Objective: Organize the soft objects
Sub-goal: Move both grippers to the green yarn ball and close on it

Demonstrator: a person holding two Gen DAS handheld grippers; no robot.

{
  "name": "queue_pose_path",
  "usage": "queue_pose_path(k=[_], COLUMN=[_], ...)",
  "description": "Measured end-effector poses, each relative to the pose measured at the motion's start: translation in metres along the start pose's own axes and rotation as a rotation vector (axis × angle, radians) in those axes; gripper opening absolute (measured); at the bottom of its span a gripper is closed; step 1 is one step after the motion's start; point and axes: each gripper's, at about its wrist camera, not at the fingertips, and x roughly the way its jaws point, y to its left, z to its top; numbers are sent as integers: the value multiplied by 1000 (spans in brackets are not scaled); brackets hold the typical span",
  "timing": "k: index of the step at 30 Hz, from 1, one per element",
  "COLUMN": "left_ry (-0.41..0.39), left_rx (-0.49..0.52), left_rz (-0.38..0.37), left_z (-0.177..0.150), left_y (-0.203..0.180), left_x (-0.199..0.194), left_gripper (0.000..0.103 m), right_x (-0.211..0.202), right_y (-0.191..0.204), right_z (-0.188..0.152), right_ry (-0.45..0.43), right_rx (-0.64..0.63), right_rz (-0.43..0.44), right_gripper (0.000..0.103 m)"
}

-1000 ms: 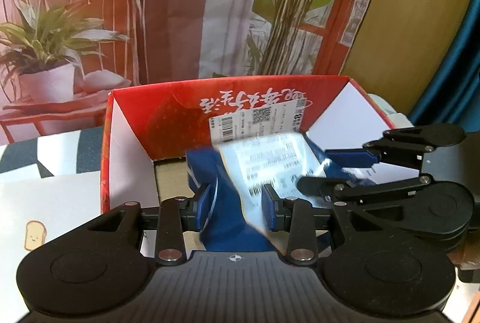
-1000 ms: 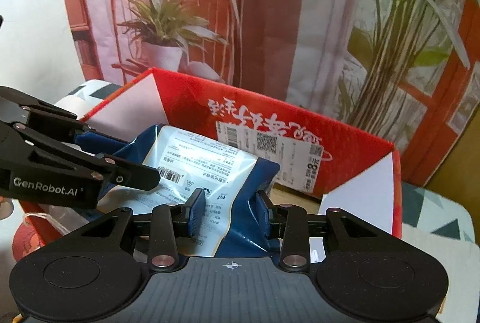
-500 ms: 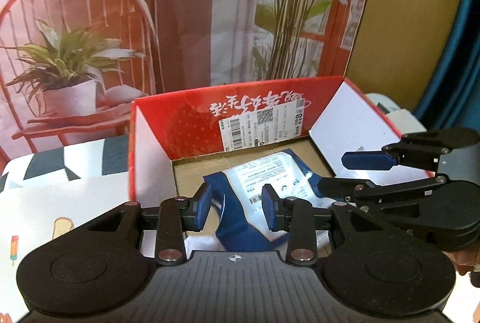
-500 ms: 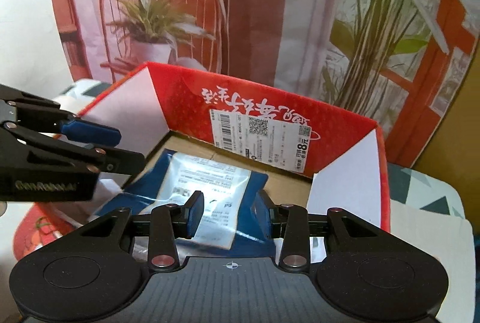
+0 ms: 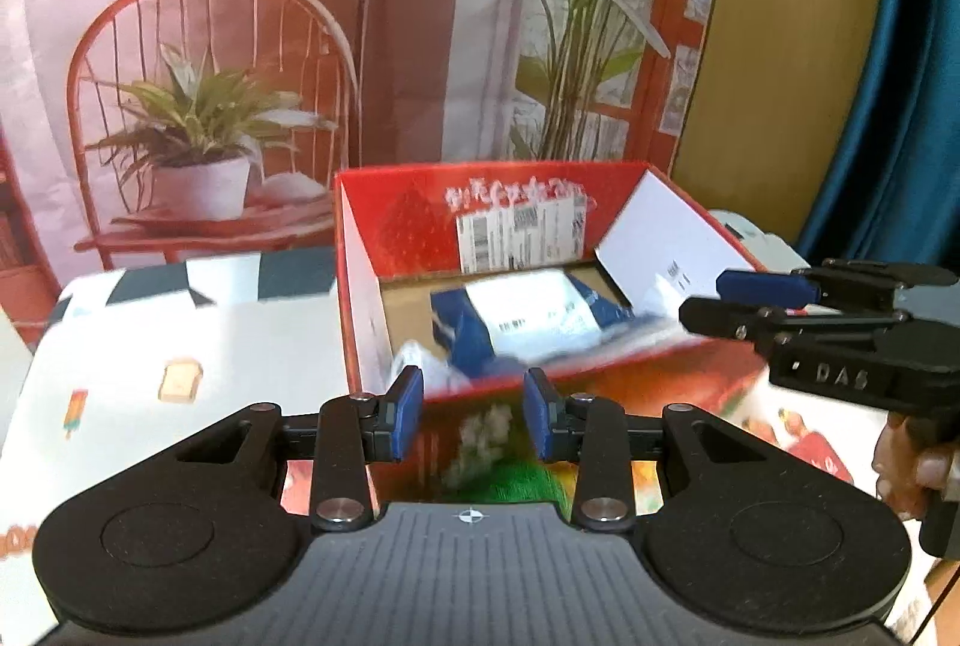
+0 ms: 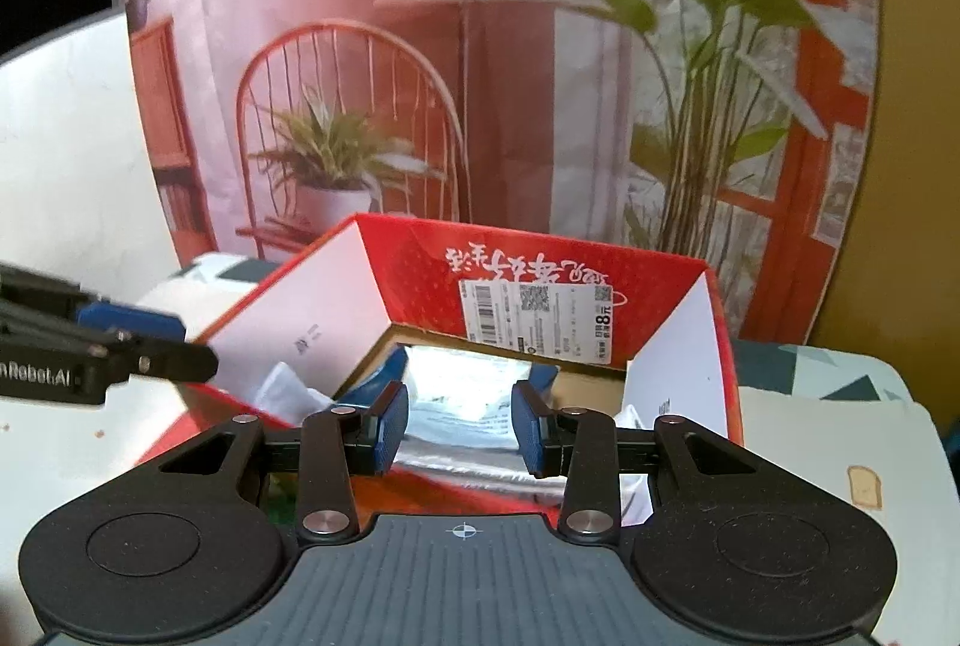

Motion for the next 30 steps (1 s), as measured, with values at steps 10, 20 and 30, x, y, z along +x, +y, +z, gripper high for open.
queue_pose_path(k=[10, 20, 30], left_ry=[51, 74, 103], left_rx=[-118, -177, -246], left_rz=[8, 36, 6], left_z=[-52, -75, -86], left_y=[10, 35, 50], left_x=[-8, -6, 12], left_gripper=[38, 45, 45], right_x=[-26, -17, 10], right_y=[8, 18, 39], right_z=[-53, -79, -69], right_ry=[34, 104, 157], right_rx=[126, 142, 65], right_rz=[21, 32, 84], right_gripper=[36, 57, 57])
